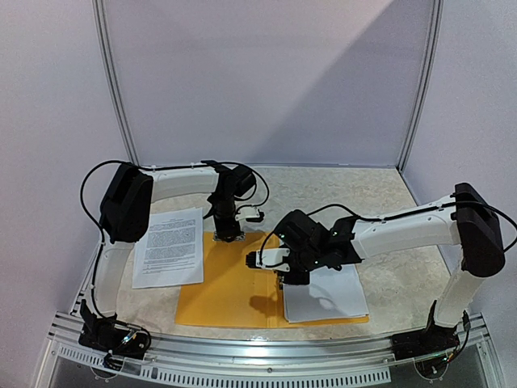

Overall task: Put the files into the folder
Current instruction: Clamp the file in the folder with some files.

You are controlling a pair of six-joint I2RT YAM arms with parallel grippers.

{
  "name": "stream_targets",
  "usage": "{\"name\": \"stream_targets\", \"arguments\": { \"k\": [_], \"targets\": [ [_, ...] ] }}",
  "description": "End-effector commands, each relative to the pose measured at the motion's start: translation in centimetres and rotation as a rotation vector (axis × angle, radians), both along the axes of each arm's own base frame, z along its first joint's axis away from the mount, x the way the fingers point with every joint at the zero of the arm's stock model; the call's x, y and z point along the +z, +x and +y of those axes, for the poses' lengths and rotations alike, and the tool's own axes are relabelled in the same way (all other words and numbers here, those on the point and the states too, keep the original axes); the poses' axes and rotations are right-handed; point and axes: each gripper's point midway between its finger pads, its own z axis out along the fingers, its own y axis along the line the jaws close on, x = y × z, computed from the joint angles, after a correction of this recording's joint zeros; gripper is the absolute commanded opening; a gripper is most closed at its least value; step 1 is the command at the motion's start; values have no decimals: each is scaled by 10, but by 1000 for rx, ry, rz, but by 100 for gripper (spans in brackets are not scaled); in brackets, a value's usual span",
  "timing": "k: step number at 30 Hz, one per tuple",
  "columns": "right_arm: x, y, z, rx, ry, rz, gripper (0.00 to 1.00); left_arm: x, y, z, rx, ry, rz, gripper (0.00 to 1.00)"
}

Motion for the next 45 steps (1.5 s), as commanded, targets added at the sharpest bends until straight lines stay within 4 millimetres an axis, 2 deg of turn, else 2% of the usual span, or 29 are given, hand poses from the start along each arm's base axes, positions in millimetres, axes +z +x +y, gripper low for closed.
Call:
{"name": "stream_targets", "arguments": {
  "k": [1,7,16,21,30,41,45],
  "targets": [
    [13,1,12,1,49,-7,16,-44,-12,20,12,76,100,59],
    [10,0,9,-3,34,-2,15,-46,-13,21,9,81,106,59],
    [1,-11,3,1,14,58,4,-46,-14,22,6,83,107,60],
    [-11,-23,0,0,-13,98,2,-47,-14,23,6,85,110,60],
    [-48,-52,-20,-9,-103,181,1,-49,-14,24,6,88,113,61],
    [-60,-71,-26,30,-172,196,1,-52,-15,27,9,98,120,61],
    [-65,-87,-25,41,-188,200,1,-53,-14,26,8,99,122,61]
  ]
}}
